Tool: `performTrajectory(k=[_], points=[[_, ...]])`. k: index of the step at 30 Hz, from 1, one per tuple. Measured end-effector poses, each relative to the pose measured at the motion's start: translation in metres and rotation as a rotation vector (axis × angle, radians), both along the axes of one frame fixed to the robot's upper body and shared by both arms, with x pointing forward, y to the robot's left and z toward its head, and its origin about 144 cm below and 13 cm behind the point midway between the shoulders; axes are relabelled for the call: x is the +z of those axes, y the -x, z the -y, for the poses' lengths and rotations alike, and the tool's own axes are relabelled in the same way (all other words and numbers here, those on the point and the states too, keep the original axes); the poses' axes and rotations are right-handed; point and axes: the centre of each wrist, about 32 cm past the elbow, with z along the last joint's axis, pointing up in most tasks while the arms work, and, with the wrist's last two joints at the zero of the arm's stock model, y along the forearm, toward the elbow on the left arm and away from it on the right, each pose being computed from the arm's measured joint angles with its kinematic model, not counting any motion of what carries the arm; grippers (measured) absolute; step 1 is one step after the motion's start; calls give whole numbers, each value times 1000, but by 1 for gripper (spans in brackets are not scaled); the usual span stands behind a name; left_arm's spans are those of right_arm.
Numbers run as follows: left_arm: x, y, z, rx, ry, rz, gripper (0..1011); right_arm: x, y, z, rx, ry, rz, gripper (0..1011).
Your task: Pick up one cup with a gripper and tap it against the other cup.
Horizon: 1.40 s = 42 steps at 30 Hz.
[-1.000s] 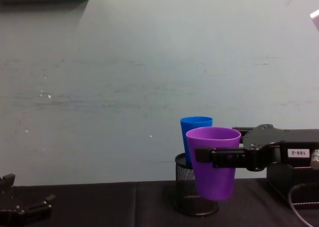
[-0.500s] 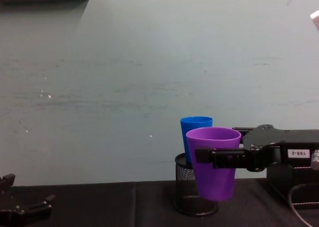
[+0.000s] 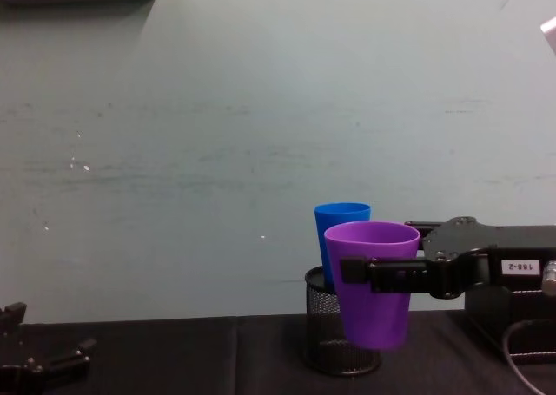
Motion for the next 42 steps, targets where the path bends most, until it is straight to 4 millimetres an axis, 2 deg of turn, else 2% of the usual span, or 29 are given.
performTrajectory(k=[42], points=[[0, 0, 0, 0, 0, 0, 1000, 0, 0, 0, 0, 0, 0, 732]])
